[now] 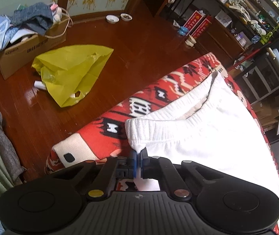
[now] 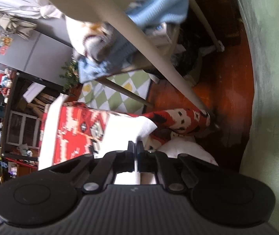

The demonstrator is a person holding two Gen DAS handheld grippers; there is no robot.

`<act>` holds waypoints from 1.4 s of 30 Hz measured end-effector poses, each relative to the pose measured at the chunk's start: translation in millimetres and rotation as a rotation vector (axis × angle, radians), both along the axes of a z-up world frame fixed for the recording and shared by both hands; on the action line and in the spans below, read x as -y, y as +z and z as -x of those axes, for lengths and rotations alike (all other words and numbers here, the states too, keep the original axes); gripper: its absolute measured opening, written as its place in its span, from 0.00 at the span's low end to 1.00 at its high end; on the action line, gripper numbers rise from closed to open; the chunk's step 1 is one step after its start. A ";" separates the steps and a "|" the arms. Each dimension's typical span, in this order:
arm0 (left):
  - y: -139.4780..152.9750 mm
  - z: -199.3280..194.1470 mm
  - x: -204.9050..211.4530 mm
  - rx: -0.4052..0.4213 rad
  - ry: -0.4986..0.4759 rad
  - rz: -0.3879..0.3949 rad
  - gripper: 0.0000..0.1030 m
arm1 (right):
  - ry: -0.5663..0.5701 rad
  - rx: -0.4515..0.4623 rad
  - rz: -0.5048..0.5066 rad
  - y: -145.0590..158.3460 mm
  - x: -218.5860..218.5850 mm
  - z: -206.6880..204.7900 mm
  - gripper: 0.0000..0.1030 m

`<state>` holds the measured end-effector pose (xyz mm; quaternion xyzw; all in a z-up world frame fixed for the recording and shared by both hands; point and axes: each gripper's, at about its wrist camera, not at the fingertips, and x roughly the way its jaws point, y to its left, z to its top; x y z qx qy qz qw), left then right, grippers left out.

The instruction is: Fold clothes

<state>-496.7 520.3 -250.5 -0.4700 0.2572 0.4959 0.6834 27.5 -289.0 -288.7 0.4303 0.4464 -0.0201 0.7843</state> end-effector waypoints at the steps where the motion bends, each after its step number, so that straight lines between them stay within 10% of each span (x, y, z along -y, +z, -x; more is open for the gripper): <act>1: 4.6 0.1 1.0 0.003 -0.002 -0.006 0.03 | -0.001 0.014 -0.001 7.9 1.7 2.4 0.02; 27: 96.1 71.4 35.1 0.223 0.073 -0.089 0.02 | -0.065 0.276 -0.037 147.2 70.4 107.2 0.02; 42: 97.8 23.4 6.7 0.198 0.077 -0.028 0.02 | -0.013 0.275 0.054 187.6 4.6 45.4 0.02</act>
